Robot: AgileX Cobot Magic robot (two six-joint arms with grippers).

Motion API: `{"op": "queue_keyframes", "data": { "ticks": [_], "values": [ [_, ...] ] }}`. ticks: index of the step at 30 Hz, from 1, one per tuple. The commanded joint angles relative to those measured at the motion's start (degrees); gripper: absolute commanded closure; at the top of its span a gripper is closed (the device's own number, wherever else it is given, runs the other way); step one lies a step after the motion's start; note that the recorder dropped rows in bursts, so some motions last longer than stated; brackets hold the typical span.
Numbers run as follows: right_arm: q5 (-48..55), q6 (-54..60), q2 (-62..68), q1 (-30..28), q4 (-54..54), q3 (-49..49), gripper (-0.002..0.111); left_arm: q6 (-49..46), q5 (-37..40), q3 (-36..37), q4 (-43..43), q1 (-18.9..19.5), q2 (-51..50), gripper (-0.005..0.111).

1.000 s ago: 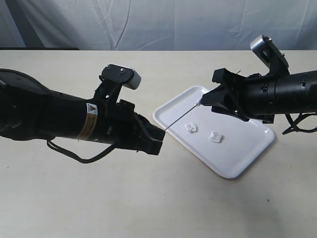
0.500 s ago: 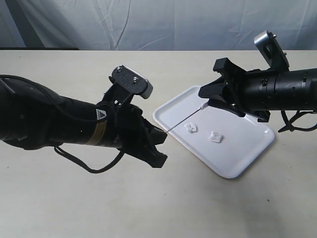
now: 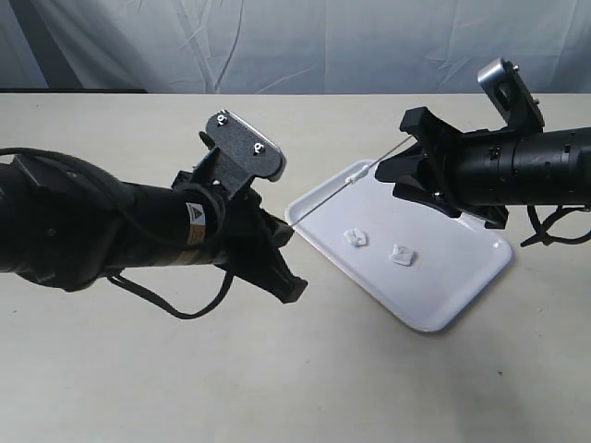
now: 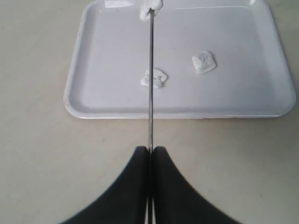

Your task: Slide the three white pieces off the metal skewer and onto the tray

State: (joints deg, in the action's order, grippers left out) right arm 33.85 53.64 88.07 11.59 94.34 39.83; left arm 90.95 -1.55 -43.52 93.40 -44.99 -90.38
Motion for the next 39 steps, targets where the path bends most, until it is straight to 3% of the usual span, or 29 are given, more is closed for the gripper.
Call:
{"op": "queue_keyframes", "data": {
  "ticks": [1,15,21,30,33,39],
  "values": [
    [-0.62,0.08,-0.47,-0.10,1.36,-0.09,0.074,-0.09,3.54,-0.80,1.85,-2.85,0.55,0.107],
    [-0.34,-0.80,-0.47,-0.10,1.61,-0.09,0.075,-0.09,12.37,-1.54,6.40,-8.88,0.55,0.107],
    [-0.34,-0.80,-0.47,-0.10,1.61,-0.09,0.098,-0.09,12.24,-1.91,6.55,-8.88,0.55,0.107],
    [-1.41,-0.80,-0.47,-0.10,1.61,-0.09,0.099,-0.09,12.44,-1.91,6.31,-8.88,0.55,0.107],
    [-1.77,0.44,-0.47,-0.10,1.61,-0.09,0.109,-0.09,11.91,-1.91,5.97,-8.88,0.55,0.107],
    [-3.00,0.95,-0.47,-0.10,1.70,-0.09,0.109,-0.09,11.36,-1.28,2.32,-8.88,0.55,0.107]
  ]
}}
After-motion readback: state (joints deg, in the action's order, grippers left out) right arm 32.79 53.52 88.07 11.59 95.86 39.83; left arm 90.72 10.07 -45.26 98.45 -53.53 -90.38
